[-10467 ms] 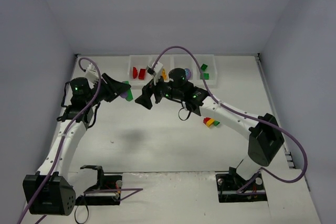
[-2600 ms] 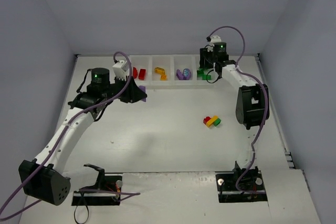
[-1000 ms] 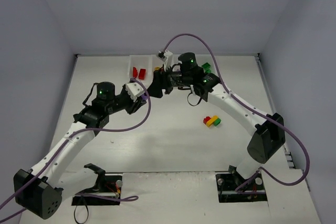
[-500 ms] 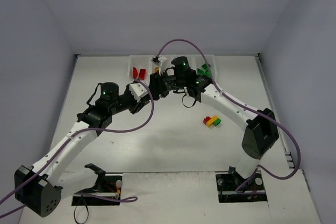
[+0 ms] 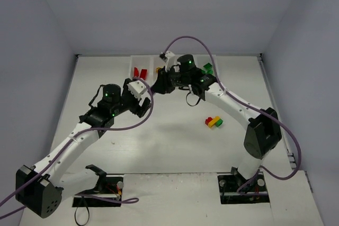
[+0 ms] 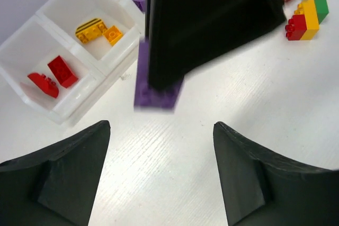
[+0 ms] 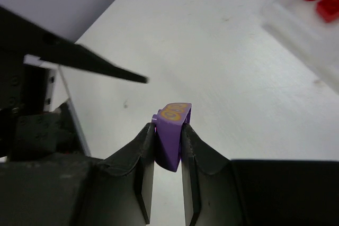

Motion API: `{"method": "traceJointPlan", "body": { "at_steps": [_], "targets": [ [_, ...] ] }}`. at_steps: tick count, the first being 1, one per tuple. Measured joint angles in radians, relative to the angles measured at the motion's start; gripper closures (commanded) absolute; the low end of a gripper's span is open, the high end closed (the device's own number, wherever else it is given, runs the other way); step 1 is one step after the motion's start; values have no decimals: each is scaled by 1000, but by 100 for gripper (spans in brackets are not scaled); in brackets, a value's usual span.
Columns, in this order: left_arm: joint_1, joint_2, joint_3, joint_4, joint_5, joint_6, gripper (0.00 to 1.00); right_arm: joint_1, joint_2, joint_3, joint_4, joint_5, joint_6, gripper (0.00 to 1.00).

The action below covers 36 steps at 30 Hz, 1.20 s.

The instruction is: Sort the legos into containers by color

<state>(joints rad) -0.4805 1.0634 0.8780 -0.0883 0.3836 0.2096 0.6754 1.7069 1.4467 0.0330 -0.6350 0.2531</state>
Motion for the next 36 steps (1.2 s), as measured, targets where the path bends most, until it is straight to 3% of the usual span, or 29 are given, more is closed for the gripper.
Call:
{"method": "traceJointPlan", "body": {
  "at_steps": [7, 15, 17, 21, 23, 24, 30, 36],
  "targets": [
    [0, -63, -97, 10, -89, -135, 26, -161, 59, 27, -3, 146, -108, 100],
    [0, -183, -137, -59, -171, -328, 26, -269, 297, 240, 15, 323, -249, 98],
    [0, -205, -137, -82, -177, -369, 26, -283, 369, 299, 20, 353, -267, 88],
    [0, -241, -144, -120, -181, -441, 26, -302, 501, 396, 29, 407, -284, 49],
    [0, -251, -148, -136, -181, -468, 26, -307, 538, 412, 29, 427, -291, 38],
    [0, -253, -149, -146, -181, -480, 26, -308, 547, 413, 26, 433, -295, 37],
    [0, -236, -148, -174, -179, -512, 26, -308, 497, 362, 34, 473, -333, 39],
    [0, -151, -89, -197, -152, -521, 26, -333, 174, 13, 9, 515, -354, 42]
  ]
}}
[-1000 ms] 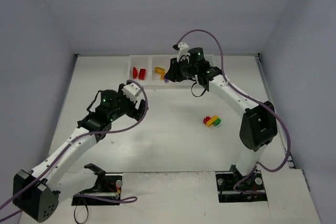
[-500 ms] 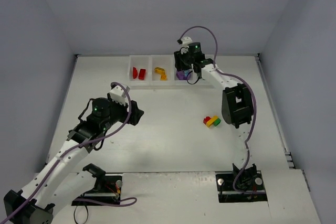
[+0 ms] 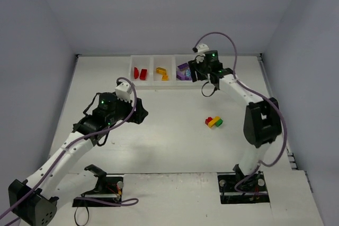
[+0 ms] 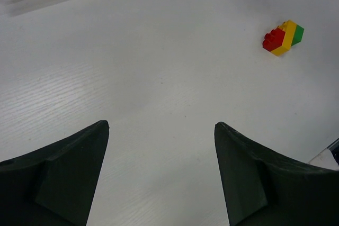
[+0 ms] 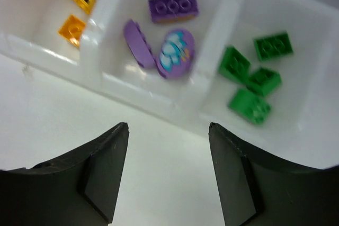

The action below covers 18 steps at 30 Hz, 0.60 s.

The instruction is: Sort the legos into containers by color

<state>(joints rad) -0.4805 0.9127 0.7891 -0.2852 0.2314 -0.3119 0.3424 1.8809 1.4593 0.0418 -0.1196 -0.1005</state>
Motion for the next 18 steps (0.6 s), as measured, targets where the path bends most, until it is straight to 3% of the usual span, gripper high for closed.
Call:
{"method": "traceJointPlan", "body": {
  "at_steps": [8, 13, 18],
  "targets": [
    [0, 88, 66, 5, 56, 1, 26, -72, -365, -372, -124, 63, 57, 40],
    [0, 122, 74, 5, 85, 1, 26, -72, -423, -489, -218, 68, 100, 45],
    [0, 131, 74, 5, 106, 0, 26, -76, -431, -500, -279, 67, 98, 46]
  ]
}}
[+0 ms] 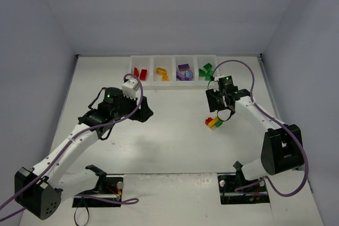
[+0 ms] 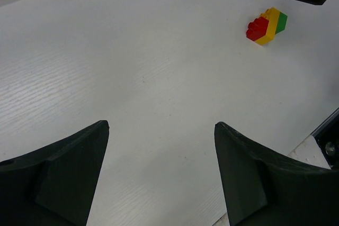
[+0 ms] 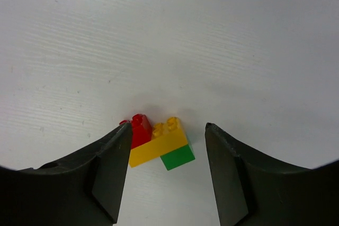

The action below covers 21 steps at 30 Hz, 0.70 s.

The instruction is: Sort the legos into containers by color

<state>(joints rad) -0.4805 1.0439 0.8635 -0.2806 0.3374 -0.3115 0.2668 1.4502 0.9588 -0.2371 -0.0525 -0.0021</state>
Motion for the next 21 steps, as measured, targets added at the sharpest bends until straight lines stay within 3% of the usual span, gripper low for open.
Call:
{"method": "traceJointPlan", "body": {
  "at_steps": [14, 21],
  "targets": [
    [0, -32, -3, 0, 11, 0, 26, 10, 6, 16, -116, -156, -147, 40],
    [0, -32, -8, -1, 14, 0, 26, 55, 121, 69, -122, -150, -178, 40]
  ]
}}
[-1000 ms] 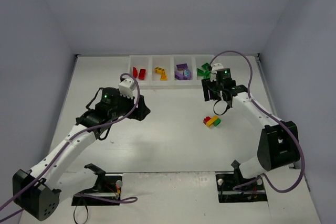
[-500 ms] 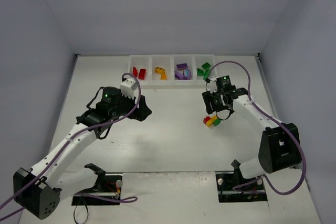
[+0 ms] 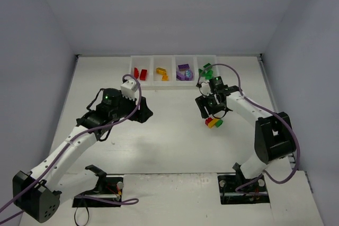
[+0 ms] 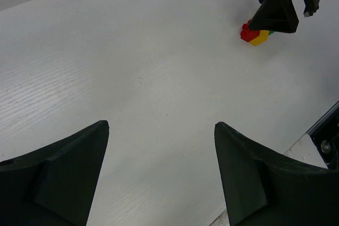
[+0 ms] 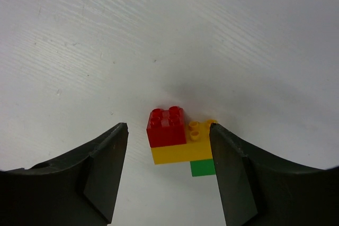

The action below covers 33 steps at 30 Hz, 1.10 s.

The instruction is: Sort the legos into containers by color

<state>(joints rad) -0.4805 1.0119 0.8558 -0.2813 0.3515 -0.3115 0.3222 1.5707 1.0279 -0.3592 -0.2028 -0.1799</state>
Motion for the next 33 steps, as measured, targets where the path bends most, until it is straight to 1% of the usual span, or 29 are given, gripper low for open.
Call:
{"method": "traceJointPlan", "body": {
  "at_steps": [5, 12, 17, 18, 21, 22, 23, 24, 27, 30, 33],
  "targets": [
    [0, -1, 0, 0, -1, 0, 26, 25, 61, 7, -3, 7, -4, 41],
    [0, -6, -3, -3, -1, 0, 26, 42, 105, 7, -5, 35, -4, 41],
    [0, -6, -4, -2, -1, 0, 26, 51, 132, 7, -6, 56, -2, 46],
    [0, -6, -4, -2, -1, 0, 26, 53, 134, 7, -5, 61, -1, 48],
    [0, -6, -4, -2, -1, 0, 26, 60, 138, 7, -5, 69, 0, 64],
    [0, -6, -4, -2, -1, 0, 26, 61, 139, 7, -5, 72, 2, 78],
    [0, -5, -4, -2, -1, 0, 26, 64, 141, 7, -5, 74, 0, 83],
    [0, -6, -4, -2, -1, 0, 26, 67, 141, 9, -5, 80, 4, 93],
    [0, -6, -4, -3, -6, 0, 26, 100, 149, 24, -13, 92, -5, 99],
    [0, -8, -4, -3, -16, 0, 26, 173, 189, 84, -19, 93, -12, 100],
    [0, -33, -17, -13, -41, -7, 26, 267, 256, 184, -13, 88, -26, 100]
  ]
}}
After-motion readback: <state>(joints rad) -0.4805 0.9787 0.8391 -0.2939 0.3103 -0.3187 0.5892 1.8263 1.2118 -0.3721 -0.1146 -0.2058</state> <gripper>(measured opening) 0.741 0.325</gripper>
